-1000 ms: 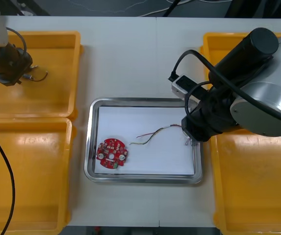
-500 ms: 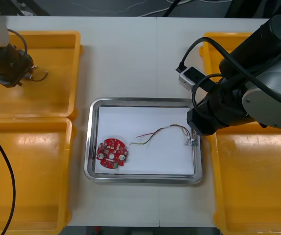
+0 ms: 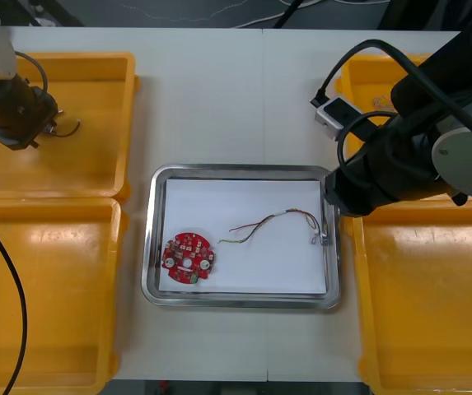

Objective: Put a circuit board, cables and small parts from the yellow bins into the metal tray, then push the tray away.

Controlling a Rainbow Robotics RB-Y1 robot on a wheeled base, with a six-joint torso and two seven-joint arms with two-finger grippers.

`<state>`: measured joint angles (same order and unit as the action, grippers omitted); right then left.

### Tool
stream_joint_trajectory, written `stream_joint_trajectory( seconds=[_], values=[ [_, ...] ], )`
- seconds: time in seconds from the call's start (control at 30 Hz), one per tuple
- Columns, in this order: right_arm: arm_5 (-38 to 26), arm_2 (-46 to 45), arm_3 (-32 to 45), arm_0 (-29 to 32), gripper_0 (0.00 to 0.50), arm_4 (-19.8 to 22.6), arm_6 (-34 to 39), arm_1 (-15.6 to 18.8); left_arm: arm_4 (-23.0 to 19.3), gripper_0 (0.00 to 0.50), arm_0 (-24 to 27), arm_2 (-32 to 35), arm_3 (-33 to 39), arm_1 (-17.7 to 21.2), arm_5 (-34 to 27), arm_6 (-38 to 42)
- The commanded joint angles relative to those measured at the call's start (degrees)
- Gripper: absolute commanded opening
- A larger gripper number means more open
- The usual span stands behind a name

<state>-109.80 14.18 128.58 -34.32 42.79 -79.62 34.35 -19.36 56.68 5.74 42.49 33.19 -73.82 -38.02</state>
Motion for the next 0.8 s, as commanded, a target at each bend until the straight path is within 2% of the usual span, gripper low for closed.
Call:
stream_joint_trajectory(
  seconds=[0.03, 0.27, 0.37, 0.4, 0.47, 0.5, 0.53, 0.63, 0.7, 0.8],
  values=[
    [-0.2, -4.2, 0.3, -0.8, 0.500, 1.3, 3.0, 2.7, 0.2, 0.437, 1.8, 0.0, 0.8, -0.9, -0.4, 2.7],
    [-0.2, -7.1, -1.8, -0.9, 0.500, 2.0, 2.9, 3.6, 0.6, 0.403, 1.0, -0.1, 0.8, -1.1, -0.2, 2.5],
    [-0.2, -7.1, -3.3, -0.8, 0.500, 1.9, 2.1, 3.5, 0.6, 0.332, 0.8, -1.0, 0.7, -1.1, -0.1, 2.4],
    [-0.2, -7.1, -3.6, -0.9, 0.500, 1.9, 1.9, 3.5, 0.6, 0.325, 0.7, -1.0, 0.7, -1.1, -0.1, 2.4],
    [-0.2, -7.1, -4.4, -1.0, 0.500, 2.1, 1.4, 3.4, 0.7, 0.269, 0.4, -1.0, 0.8, -1.1, -0.1, 2.3],
    [-0.2, -6.8, -5.2, -1.1, 0.500, 2.6, 1.2, 3.5, 0.7, 0.225, 0.4, -1.1, 0.8, -1.1, 0.0, 2.3],
    [0.1, -6.7, -5.4, -1.2, 0.500, 2.7, 1.0, 3.4, 0.8, 0.206, 0.4, -1.0, 0.8, -1.1, 0.0, 2.3],
    [1.7, -4.9, -7.3, -2.1, 0.500, 2.9, 0.2, 3.4, 1.0, 0.051, 0.3, -1.0, 0.8, -1.1, 0.0, 2.2],
    [2.2, -3.5, -8.2, -2.9, 0.500, 2.4, -0.4, 3.5, 1.1, 0.000, 0.3, -1.0, 0.8, -1.1, 0.0, 2.1],
    [2.8, -0.6, -9.2, -4.4, 0.500, 0.9, -4.2, 3.4, 1.0, 0.000, 0.2, -1.0, 0.8, -1.1, -0.1, 2.1]
  ],
)
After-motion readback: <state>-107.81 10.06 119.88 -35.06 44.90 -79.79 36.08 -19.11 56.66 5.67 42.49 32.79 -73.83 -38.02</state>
